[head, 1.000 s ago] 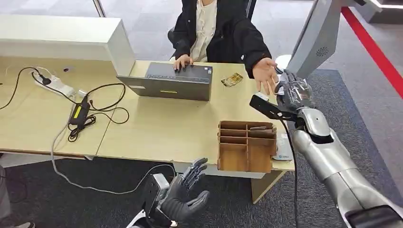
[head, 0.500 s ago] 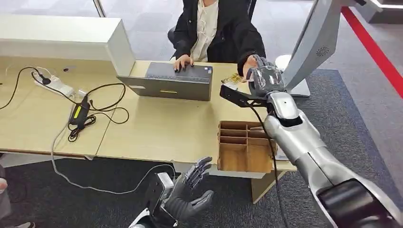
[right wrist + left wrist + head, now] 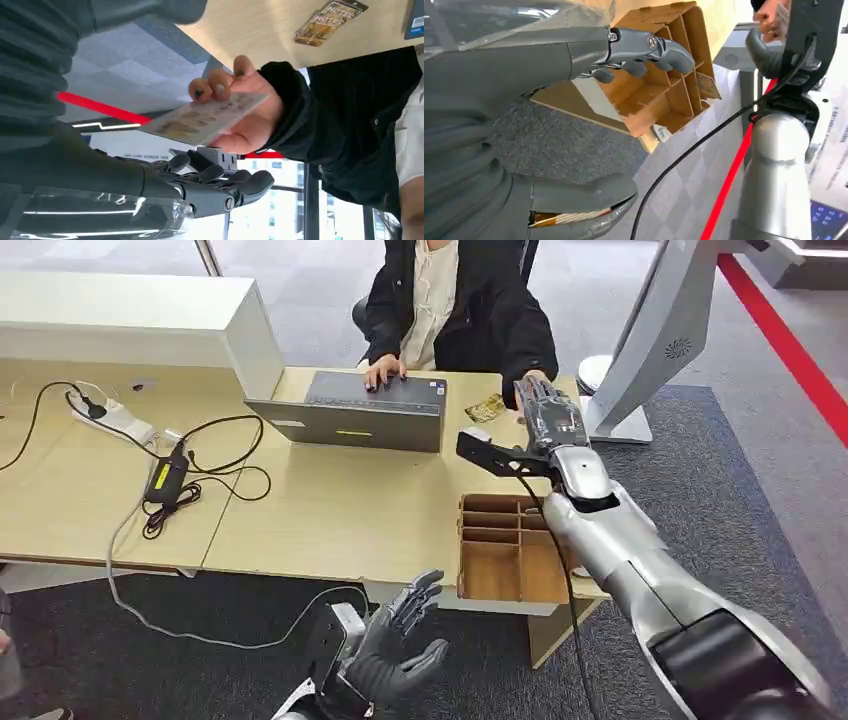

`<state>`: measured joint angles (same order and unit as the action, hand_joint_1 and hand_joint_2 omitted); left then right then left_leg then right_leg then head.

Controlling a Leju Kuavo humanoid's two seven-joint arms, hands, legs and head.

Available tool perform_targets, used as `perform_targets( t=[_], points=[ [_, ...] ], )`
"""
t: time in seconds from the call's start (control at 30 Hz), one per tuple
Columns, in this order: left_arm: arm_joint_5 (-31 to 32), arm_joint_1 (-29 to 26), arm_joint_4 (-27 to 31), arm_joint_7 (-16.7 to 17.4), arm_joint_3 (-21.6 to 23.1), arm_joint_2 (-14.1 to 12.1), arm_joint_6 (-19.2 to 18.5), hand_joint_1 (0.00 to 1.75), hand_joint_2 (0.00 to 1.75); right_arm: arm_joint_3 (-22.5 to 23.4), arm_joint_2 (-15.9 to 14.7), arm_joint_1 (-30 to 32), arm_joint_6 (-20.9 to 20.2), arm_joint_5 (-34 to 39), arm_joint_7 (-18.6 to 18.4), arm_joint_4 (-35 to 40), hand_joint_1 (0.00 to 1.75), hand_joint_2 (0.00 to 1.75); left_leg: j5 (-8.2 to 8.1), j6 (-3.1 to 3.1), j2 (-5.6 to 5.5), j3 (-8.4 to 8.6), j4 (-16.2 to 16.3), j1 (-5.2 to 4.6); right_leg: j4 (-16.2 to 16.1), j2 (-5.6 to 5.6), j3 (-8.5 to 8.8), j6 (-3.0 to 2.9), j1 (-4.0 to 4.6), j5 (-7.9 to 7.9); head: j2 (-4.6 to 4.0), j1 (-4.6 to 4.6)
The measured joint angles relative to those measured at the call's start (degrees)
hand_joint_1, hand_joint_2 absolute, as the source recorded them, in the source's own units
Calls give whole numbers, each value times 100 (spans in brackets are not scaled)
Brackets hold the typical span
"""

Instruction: Pass the card to the sensor for recognition and then transmit it.

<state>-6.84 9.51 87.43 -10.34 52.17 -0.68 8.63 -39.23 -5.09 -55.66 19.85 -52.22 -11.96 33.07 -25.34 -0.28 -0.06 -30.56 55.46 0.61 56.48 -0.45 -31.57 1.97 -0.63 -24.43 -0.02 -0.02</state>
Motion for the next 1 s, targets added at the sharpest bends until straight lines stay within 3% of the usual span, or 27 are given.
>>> perform_targets(
  t=[0.47,0.67,0.83,1.0],
  points=[
    [-105,-11,-144,-131,11,94,-63,0,175,-76,-54,-7,206,77,-74,-299,0,175,0,0,1,1,1,0,0,0,-2,0,0,1,0,2],
    [-188,39,-188,-183,31,109,7,0,175,-92,-74,-19,671,289,57,-290,0,175,0,0,1,0,1,0,1,1,-1,-1,0,1,0,2],
    [-194,36,-199,-183,33,107,247,0,175,-52,-92,46,1307,934,326,278,0,175,0,0,2,3,2,1,2,1,-2,-1,1,1,0,2],
    [-116,-3,-199,-181,28,105,372,0,175,61,-248,441,1556,972,285,1427,0,175,0,0,1,3,2,1,1,1,-1,-1,1,1,0,0]
  ],
)
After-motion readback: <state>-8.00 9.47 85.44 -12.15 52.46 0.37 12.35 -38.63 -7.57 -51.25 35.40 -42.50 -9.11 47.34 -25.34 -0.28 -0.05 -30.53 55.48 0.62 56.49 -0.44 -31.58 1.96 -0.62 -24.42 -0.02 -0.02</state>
